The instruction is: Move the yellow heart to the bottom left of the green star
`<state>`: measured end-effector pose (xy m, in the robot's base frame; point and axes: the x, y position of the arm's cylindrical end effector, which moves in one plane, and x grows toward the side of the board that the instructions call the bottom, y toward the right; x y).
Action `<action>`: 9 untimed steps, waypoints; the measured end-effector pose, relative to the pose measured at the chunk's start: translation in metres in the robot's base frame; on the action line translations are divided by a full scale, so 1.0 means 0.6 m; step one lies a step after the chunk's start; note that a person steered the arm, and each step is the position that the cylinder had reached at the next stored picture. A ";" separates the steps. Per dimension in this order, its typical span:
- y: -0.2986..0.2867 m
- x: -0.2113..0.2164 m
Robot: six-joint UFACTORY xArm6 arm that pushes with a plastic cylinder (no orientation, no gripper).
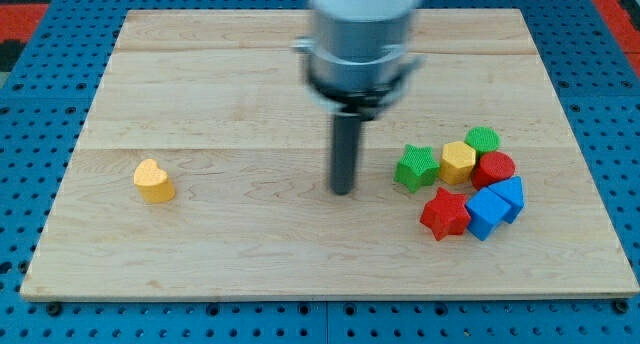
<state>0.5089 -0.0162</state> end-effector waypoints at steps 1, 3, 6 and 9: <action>-0.130 0.090; -0.341 -0.005; -0.138 -0.067; 0.062 -0.025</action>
<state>0.4942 0.0210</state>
